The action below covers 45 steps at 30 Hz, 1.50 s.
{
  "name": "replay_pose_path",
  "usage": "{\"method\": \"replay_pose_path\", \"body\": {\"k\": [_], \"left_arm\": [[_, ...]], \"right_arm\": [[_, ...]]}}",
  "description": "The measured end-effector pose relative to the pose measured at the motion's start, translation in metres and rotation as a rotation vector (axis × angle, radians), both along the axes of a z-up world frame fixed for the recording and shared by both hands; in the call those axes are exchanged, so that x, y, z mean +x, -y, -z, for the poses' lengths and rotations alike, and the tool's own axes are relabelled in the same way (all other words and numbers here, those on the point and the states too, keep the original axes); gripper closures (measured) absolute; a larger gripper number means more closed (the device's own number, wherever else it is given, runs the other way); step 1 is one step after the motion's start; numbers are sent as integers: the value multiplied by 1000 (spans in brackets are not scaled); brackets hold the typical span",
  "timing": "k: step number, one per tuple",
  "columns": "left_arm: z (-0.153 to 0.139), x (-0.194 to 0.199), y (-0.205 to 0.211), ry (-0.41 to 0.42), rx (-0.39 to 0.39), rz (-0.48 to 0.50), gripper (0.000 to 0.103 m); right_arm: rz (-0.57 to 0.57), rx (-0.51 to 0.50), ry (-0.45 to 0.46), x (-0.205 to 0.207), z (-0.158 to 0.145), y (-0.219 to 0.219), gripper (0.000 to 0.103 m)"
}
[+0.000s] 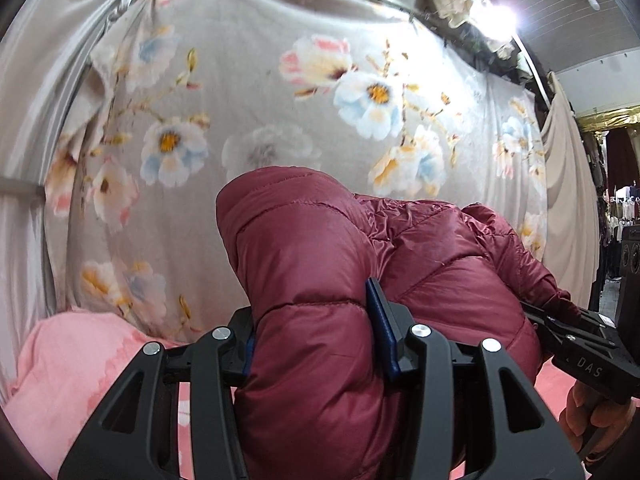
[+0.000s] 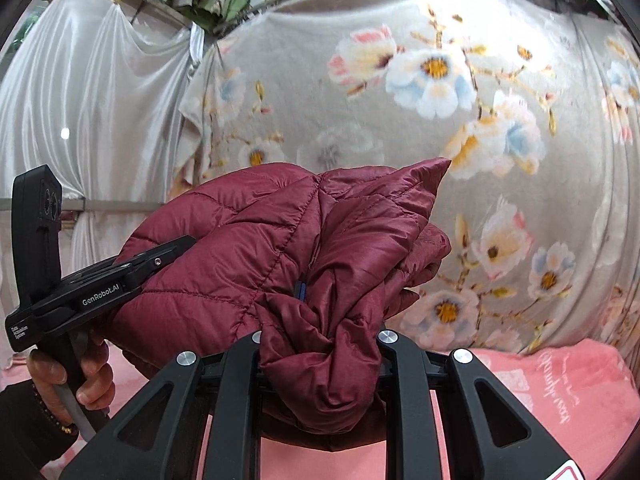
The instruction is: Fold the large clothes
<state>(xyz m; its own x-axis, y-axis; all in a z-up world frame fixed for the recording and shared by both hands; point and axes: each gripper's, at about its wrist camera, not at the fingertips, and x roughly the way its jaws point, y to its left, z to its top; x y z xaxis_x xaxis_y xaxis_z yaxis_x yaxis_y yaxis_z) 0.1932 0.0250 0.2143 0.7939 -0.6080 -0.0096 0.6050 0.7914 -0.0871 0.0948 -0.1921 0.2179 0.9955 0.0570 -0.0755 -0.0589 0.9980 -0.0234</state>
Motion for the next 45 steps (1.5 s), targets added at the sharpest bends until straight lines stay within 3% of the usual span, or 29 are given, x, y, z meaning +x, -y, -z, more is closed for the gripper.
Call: {"method": "replay_pose_path", "body": {"k": [13, 19, 24, 28, 29, 31, 35, 38, 40, 42, 45], "left_arm": [[132, 100, 27, -237, 115, -26, 59], [192, 126, 33, -356, 186, -36, 59], [231, 134, 31, -427, 241, -55, 56], [244, 140, 24, -519, 247, -75, 45], [245, 140, 22, -549, 241, -87, 38], [244, 137, 16, -602, 255, -131, 29], [227, 118, 3, -649, 305, -210, 21], [205, 108, -2, -651, 376, -338, 21], [192, 106, 1, -654, 396, -414, 21], [185, 105, 11, -648, 420, -459, 21], [187, 107, 33, -644, 465, -490, 21]], "right_arm": [[3, 120, -267, 107, 133, 26, 85], [11, 137, -408, 133, 196, 28, 85], [8, 142, -496, 140, 228, 25, 84], [21, 215, -602, 146, 247, 33, 74], [30, 268, -621, 144, 248, 41, 70], [75, 388, -655, 134, 246, 59, 46], [102, 537, -691, 98, 237, 84, 41], [169, 410, -633, 75, 204, 75, 55], [194, 301, -640, 76, 179, 59, 79], [214, 175, -607, 86, 161, 37, 88], [199, 154, -645, 110, 166, 25, 98]]}}
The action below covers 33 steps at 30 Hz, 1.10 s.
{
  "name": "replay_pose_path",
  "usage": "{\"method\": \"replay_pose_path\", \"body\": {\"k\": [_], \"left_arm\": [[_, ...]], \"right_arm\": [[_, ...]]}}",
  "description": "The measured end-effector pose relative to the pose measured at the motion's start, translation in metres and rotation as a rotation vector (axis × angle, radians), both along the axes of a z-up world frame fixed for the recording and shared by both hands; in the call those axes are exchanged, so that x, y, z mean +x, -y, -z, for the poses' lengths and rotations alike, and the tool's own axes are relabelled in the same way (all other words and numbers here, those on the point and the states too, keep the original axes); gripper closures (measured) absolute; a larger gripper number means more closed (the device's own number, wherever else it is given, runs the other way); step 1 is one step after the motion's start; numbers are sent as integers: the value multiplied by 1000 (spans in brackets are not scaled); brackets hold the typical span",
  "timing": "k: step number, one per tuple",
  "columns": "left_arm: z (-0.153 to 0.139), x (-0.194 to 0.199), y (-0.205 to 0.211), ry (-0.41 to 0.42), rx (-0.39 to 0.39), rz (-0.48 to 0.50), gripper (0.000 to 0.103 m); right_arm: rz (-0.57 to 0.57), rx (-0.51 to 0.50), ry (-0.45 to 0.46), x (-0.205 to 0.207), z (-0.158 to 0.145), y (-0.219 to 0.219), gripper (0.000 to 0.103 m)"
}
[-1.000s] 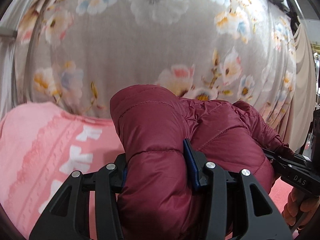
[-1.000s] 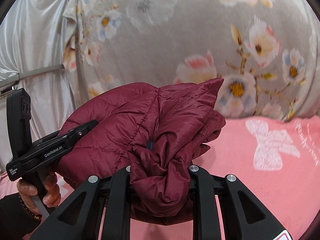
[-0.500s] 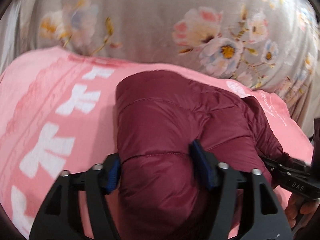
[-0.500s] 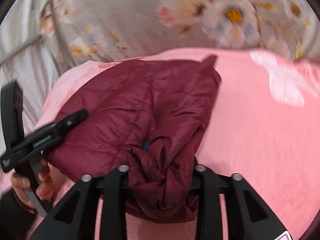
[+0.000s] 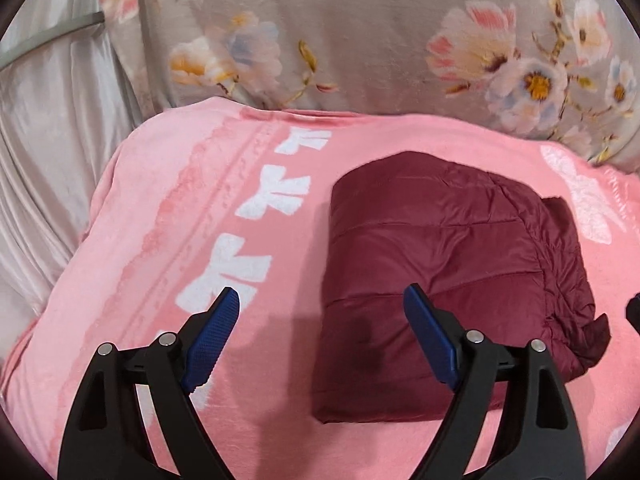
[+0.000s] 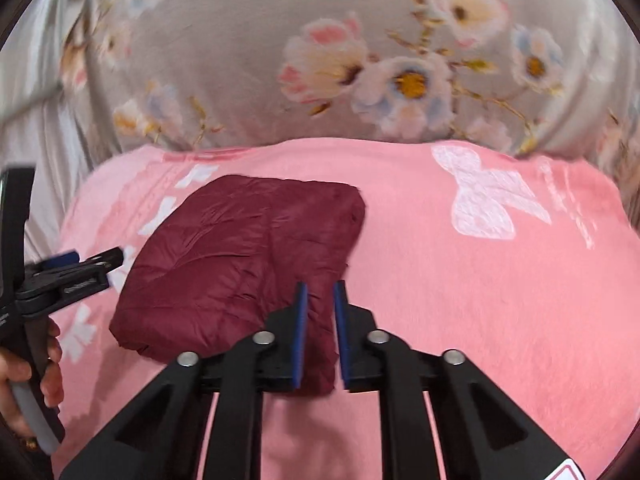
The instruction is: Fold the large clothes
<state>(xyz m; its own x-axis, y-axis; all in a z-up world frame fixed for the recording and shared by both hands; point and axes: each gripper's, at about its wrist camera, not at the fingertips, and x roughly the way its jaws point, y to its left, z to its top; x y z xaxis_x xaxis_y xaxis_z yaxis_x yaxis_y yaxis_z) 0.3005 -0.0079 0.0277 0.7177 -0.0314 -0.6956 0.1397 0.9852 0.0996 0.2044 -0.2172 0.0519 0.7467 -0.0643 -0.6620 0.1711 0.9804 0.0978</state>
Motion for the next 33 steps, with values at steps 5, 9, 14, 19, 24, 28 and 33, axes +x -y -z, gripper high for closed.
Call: {"method": "replay_pose_path", "body": {"k": [5, 9, 14, 19, 24, 28, 33], "left_arm": [[27, 11, 13, -77, -40, -27, 21], [45, 14, 13, -81, -52, -39, 16], [59, 16, 15, -64, -51, -39, 12], [67, 18, 15, -63, -63, -32, 11], [76, 19, 12, -61, -87, -38, 7], [81, 19, 11, -60, -100, -38, 6], [86, 21, 9, -65, -116, -43, 5]], "right_arm": [[46, 5, -64, 23, 35, 2, 98], [60, 58, -107, 29, 61, 14, 98], [57, 70, -120, 33, 80, 14, 98], [49, 55, -117, 34, 87, 10, 98], [46, 89, -119, 35, 91, 15, 98], [47, 80, -122, 35, 91, 14, 98], [45, 66, -125, 36, 92, 13, 97]]}}
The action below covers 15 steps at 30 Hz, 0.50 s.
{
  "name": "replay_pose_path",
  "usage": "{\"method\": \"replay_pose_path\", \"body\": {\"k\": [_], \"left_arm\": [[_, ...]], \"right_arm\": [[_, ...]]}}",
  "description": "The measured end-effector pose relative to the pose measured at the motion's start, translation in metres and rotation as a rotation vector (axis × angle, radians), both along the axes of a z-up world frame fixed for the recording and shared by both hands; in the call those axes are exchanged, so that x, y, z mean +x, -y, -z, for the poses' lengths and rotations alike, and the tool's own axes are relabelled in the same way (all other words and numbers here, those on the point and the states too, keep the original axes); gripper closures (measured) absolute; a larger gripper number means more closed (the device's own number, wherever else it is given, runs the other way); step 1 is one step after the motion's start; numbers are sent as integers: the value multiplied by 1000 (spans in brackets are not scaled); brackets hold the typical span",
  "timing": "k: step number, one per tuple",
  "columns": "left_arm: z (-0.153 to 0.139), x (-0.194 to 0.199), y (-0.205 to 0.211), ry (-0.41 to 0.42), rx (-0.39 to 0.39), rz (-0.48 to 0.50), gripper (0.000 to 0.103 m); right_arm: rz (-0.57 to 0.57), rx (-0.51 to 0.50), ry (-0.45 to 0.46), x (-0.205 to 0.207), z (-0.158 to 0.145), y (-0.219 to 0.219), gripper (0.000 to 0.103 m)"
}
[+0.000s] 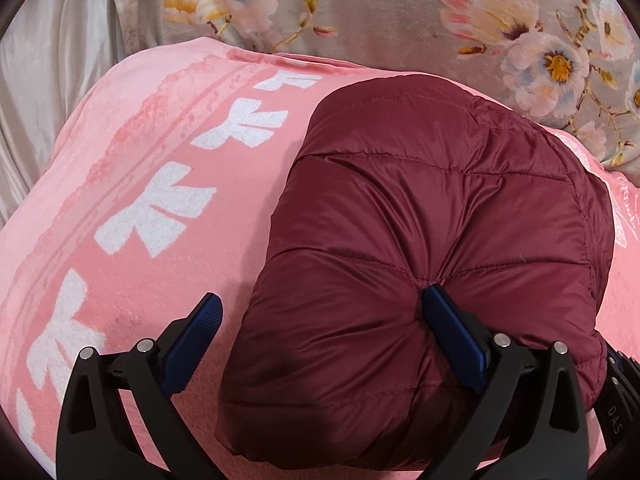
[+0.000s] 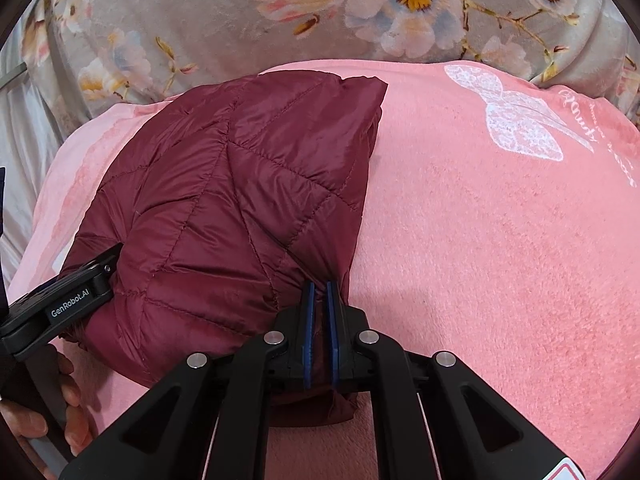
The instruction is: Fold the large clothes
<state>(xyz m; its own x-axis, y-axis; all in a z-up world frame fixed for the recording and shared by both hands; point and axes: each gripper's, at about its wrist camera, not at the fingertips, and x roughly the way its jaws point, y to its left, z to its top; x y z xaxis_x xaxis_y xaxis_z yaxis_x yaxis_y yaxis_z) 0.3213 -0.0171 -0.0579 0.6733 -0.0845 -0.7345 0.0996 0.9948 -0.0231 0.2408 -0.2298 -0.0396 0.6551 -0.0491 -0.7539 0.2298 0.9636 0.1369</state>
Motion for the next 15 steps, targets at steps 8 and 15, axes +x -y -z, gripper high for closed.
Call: {"method": "replay_pose_path", "body": {"k": [8, 15], "left_arm": [[1, 0, 0, 0, -3, 1, 5], [2, 1, -5, 3, -37, 4, 5]], "right_arm": [[2, -24, -5, 1, 0, -2, 97], [7, -68, -14, 1, -2, -6, 95]]}}
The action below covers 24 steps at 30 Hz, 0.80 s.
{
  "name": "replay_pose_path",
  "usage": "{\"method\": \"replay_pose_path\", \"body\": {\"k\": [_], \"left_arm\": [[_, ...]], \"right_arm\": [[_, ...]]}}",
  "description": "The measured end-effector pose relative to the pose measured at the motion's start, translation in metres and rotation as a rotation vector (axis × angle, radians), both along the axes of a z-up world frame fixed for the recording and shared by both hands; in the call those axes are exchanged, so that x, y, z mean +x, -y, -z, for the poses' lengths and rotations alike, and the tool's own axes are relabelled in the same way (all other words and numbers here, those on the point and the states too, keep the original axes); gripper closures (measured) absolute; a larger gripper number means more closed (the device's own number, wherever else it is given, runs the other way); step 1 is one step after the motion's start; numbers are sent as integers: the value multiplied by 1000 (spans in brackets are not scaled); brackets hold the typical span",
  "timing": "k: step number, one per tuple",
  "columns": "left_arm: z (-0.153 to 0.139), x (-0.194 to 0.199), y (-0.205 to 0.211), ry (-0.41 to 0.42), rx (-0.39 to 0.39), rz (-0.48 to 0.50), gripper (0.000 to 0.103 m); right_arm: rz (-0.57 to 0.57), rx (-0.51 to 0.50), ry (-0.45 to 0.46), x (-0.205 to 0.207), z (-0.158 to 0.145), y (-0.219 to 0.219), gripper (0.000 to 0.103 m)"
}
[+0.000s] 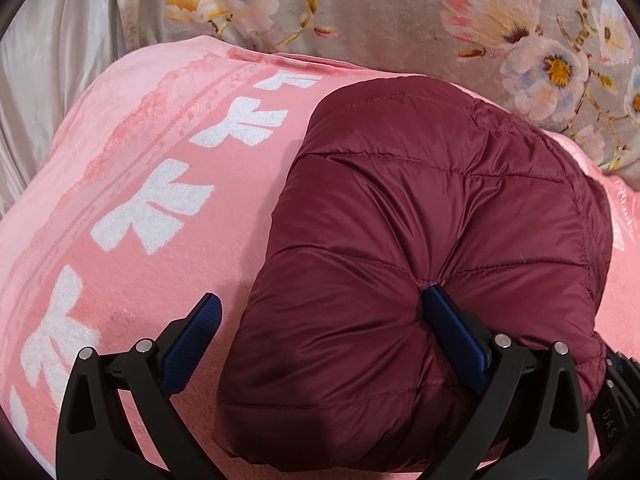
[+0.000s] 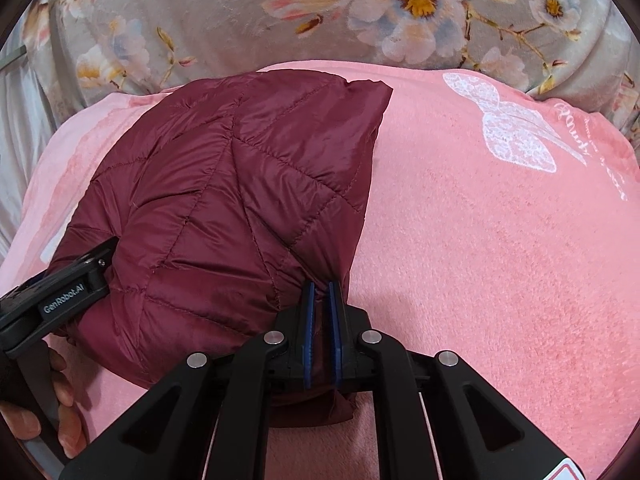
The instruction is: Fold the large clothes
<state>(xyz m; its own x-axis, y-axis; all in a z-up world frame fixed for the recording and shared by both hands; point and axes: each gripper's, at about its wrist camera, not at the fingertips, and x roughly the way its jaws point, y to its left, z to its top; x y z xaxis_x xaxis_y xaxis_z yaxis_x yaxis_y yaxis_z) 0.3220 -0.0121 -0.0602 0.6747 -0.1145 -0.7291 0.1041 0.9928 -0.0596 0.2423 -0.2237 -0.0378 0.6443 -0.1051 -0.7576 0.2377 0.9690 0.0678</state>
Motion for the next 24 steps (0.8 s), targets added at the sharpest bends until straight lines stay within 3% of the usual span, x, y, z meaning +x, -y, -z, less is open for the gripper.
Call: {"method": "replay_pose_path", "body": {"k": [4, 8, 9, 10, 12, 14, 17, 19, 24], "left_arm": [[1, 2, -9, -12, -68, 3, 5], [-3, -4, -12, 5, -66, -8, 5], [-8, -11, -13, 10, -43, -16, 5], [-13, -19, -14, 19, -22, -17, 5], [-26, -41, -16, 55, 15, -4, 5], [-38, -65, -18, 80, 47, 18, 5], [-42, -91, -20, 70, 72, 46, 5], [-35, -110, -20, 50, 101, 66, 5], [-15, -149, -23, 15, 144, 80, 5]], "right_arm": [[2, 5, 2, 0, -1, 1, 94], [10, 69, 30, -7, -7, 9, 93], [25, 85, 35, -13, -11, 13, 87], [60, 93, 51, -26, -19, 17, 68], [78, 121, 102, -50, -31, 22, 43], [67, 125, 123, -76, -39, 21, 40], [44, 49, 104, -109, -39, 8, 35], [34, 8, 99, -129, -35, -1, 29], [9, -12, 49, -164, -20, -15, 25]]}}
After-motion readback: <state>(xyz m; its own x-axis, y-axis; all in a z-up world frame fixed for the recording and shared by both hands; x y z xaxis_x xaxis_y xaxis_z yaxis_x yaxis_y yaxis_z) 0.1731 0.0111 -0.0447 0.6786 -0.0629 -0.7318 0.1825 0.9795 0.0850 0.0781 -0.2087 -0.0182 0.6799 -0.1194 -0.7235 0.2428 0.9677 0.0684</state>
